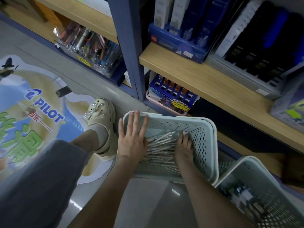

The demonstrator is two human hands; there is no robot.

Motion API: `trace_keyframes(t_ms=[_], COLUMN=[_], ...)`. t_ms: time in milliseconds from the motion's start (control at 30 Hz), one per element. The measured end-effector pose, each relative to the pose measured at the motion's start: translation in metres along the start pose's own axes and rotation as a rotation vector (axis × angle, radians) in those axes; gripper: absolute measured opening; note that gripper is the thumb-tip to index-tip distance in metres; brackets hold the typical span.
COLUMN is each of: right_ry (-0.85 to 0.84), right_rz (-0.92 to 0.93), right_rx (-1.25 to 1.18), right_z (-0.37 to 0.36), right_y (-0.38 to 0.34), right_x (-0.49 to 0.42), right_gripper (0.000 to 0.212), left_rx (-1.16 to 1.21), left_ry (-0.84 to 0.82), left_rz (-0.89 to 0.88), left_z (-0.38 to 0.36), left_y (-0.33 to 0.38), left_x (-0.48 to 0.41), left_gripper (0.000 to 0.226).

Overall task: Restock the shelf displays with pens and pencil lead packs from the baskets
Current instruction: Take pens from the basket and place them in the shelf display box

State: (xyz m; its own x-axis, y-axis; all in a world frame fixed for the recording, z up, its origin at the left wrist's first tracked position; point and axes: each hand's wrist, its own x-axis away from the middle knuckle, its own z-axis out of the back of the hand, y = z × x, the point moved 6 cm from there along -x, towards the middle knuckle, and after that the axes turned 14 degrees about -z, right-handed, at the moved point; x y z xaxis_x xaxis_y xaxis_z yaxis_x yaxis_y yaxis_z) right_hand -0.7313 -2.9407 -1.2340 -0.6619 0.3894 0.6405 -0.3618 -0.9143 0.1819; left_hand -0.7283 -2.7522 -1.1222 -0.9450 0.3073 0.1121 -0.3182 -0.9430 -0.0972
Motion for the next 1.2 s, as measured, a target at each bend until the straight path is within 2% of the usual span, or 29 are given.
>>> trace_keyframes(t_ms=[133, 267, 367, 467, 733, 833, 1033, 1200], right_ry=[-0.014, 0.027, 0.046, 0.054, 0.009, 0.069, 0.194, 0.266], right_rz=[0.074, 0.192, 0.153, 0.120, 0.124, 0.129, 0.070, 0.184], right_rx=[-0.063, -0.170, -0.233, -0.156, -0.095, -0.105, -0.074, -0.313], right_z=[0.000, 0.003, 0.001, -0.002, -0.003, 0.001, 0.016, 0.045], right_y=[-0.002, -0.009, -0.010, -0.009, -0.010, -0.013, -0.006, 0.000], right_x=[-0.002, 0.002, 0.003, 0.003, 0.004, 0.005, 0.007, 0.032], right_gripper=[0.111, 0.099, 0.090, 0.079, 0.070, 0.063, 0.033, 0.030], left_rx=[-0.014, -0.012, 0.002, 0.000, -0.015, -0.015, -0.014, 0.108], left_ry=[0.022, 0.009, 0.012, 0.011, 0.001, -0.003, -0.036, 0.002], left_rz=[-0.010, -0.009, -0.013, -0.017, -0.016, -0.023, -0.014, 0.079], left_z=[-0.005, -0.008, -0.008, -0.007, -0.010, -0.011, -0.012, -0.004], left_y=[0.001, 0.001, 0.002, 0.002, 0.002, 0.003, 0.003, 0.016], left_x=[-0.001, -0.001, 0.000, 0.000, 0.000, -0.001, 0.000, 0.002], left_gripper=[0.084, 0.083, 0.083, 0.085, 0.087, 0.087, 0.085, 0.086])
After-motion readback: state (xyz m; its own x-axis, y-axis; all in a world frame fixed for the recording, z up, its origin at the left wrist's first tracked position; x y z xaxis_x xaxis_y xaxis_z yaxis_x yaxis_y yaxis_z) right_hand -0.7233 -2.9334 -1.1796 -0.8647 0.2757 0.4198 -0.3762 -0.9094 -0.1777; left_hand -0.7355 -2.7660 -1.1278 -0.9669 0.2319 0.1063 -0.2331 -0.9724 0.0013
